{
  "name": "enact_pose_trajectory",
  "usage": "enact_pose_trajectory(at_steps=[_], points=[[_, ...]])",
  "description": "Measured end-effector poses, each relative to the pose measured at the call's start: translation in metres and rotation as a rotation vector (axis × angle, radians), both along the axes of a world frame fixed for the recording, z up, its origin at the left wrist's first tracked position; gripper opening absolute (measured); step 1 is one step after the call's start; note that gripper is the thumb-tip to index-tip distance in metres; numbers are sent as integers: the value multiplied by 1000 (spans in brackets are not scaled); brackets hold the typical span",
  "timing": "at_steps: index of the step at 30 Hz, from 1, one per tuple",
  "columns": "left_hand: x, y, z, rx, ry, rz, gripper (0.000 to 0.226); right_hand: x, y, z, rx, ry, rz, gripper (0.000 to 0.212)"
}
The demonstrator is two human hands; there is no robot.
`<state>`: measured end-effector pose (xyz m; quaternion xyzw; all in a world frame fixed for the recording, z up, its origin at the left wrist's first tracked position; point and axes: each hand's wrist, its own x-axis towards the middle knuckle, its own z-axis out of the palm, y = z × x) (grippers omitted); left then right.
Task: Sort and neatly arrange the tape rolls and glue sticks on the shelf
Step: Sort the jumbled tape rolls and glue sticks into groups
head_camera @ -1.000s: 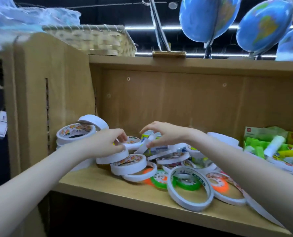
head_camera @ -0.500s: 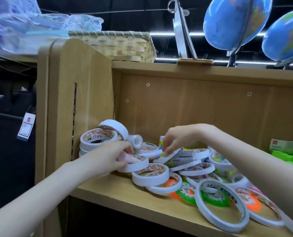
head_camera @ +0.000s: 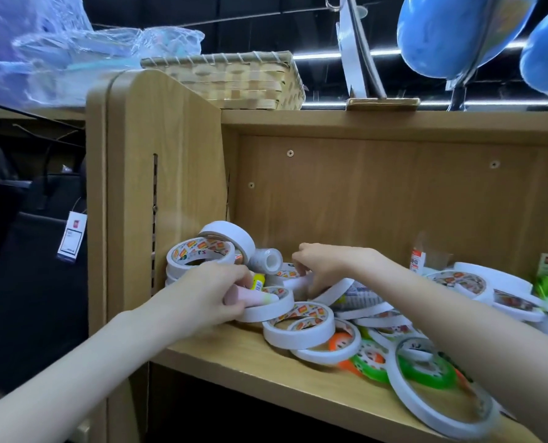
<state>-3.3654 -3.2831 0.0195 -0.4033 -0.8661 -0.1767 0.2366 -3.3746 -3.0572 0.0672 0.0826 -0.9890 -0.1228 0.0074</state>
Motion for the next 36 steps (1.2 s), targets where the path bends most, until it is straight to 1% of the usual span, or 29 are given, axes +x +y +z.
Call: enact_pose_trajectory(at_steps=[2,3,5,6,7,9,12,13,14,17,18,19,20,22,24,25,26,28,29,31,32,34,36], points=[[5,-2,2,6,30,-4,15,2,1,1,-97,60,40,32],[7,-3,2,41,52,-15,14,3,1,2,-190,145,83,31],[10,-9,4,175,106,-47,10,5,-2,7,-380,320,174,28],[11,-12,6,243,142,-51,13,5,-5,10,-429,355,232,28],[12,-16,9,291,175,-44,18,5,-10,11,-430,344,294,28],[14,-23,15,353,199,-13,20,1,-23,9,-347,216,358,25],[17,-29,21,393,185,-12,34,-6,-40,-7,-251,-38,334,12],[18,-29,21,385,186,-7,36,-9,-43,-12,-230,-79,328,8],[19,-28,20,368,193,1,36,-11,-42,-15,-208,-78,315,6],[16,-25,17,342,201,15,29,-10,-33,-11,-165,51,259,21],[15,-25,18,343,196,14,27,-6,-27,-6,-180,98,242,21],[13,-24,19,351,189,14,26,-1,-19,1,-218,145,220,13],[12,-23,21,367,180,13,27,5,-9,9,-282,194,184,7],[10,-15,28,415,151,11,27,20,12,24,-486,264,88,12],[7,1,34,467,104,-6,19,37,32,36,-702,316,41,13],[6,11,36,489,80,-28,16,47,41,42,-739,348,20,14],[6,24,38,503,58,-56,15,57,52,48,-716,387,-8,14],[7,54,42,506,26,-117,12,80,77,58,-606,442,-73,12],[10,73,44,496,20,-149,14,94,91,63,-566,455,-105,11],[19,114,49,474,4,-229,15,124,124,70,-515,446,-184,6],[25,136,52,472,-13,-273,14,140,142,72,-484,439,-231,7],[39,181,59,473,-54,-351,13,171,179,74,-458,466,-321,6],[57,227,65,467,-90,-441,12,205,219,74,-489,519,-406,9]])
